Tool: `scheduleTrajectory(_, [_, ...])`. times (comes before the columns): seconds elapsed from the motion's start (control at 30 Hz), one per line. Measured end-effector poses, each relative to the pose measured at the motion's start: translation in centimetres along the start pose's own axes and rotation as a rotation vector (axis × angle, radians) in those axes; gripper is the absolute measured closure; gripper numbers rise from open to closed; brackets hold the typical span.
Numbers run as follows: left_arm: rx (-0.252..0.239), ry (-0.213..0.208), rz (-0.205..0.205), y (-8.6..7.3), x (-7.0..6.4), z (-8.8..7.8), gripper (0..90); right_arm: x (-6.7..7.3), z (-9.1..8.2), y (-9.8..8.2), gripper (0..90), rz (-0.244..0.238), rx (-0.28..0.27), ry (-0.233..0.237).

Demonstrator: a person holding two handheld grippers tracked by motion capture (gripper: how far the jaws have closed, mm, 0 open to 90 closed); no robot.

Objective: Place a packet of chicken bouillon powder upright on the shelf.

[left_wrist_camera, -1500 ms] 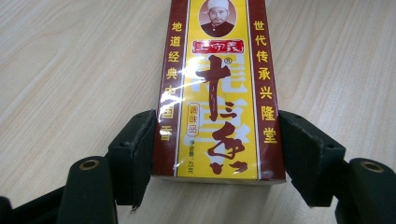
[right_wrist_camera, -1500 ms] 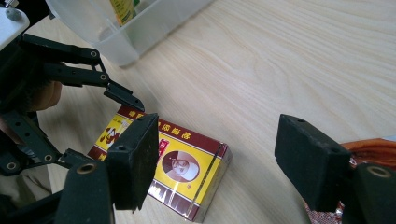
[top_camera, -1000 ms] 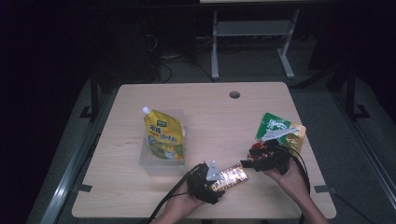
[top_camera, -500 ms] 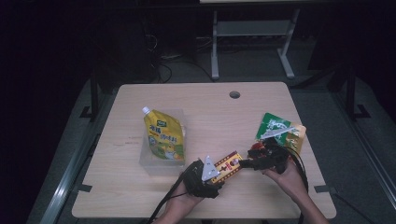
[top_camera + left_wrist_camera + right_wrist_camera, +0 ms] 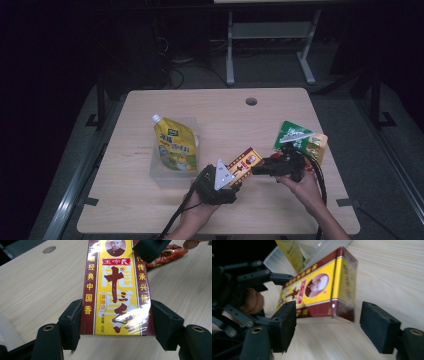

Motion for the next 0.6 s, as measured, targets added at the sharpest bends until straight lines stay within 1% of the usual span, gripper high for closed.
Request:
scheduleTrajectory(0.07, [-0.005, -0.004, -0.013, 0.0, 0.0, 0.1, 32.2, 0.1, 0.1, 0.1, 32.5, 0.015, 0.000, 0.024])
scheduleTrajectory(0.13, [-0.008, -0.006, -0.020, 0.0, -0.2, 0.2, 32.2, 0.3, 0.4, 0.2, 36.7, 0.020, -0.003, 0.044])
scheduleTrajectory(0.2, [-0.007, 0.002, -0.023, 0.0, -0.2, 0.3, 32.1, 0.4, 0.6, 0.3, 36.3, 0.018, 0.001, 0.032])
scheduleTrajectory(0.23, [-0.010, -0.001, -0.038, -0.1, -0.2, 0.4, 32.0, 0.4, 0.7, 0.4, 37.2, 0.021, -0.004, 0.026])
scheduleTrajectory(0.33, [0.000, -0.002, -0.047, -0.3, -0.1, 0.4, 31.9, 0.4, 0.5, 0.6, 43.0, 0.039, -0.019, 0.031])
scheduleTrajectory(0.37, [0.002, 0.001, -0.044, -0.4, -0.1, 0.5, 31.9, 0.4, 0.5, 0.6, 44.4, 0.040, -0.022, 0.033])
scheduleTrajectory(0.47, [0.013, 0.001, -0.061, -0.6, -0.2, 0.8, 31.7, 0.6, 0.4, 0.8, 49.1, 0.030, -0.031, 0.028])
scheduleTrajectory(0.53, [0.026, -0.002, -0.064, -0.8, -0.2, 0.9, 31.6, 0.7, 0.3, 0.9, 53.3, 0.029, -0.038, 0.035])
scheduleTrajectory(0.57, [0.036, -0.002, -0.057, -0.9, -0.1, 1.0, 31.5, 0.8, 0.3, 1.0, 55.7, 0.026, -0.045, 0.038])
scheduleTrajectory(0.6, [0.042, -0.003, -0.061, -0.9, -0.2, 1.1, 31.4, 0.8, 0.3, 1.0, 57.6, 0.024, -0.048, 0.041])
Point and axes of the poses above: each handheld gripper's, and its own axes: z roughly forward along the jaws, y roughly out of its top, x roughly to its left, the point moved 2 cm from there along z, roughly forward along the jaws, and after that the axes turned 9 degrees about -y, right-handed, at the moved point
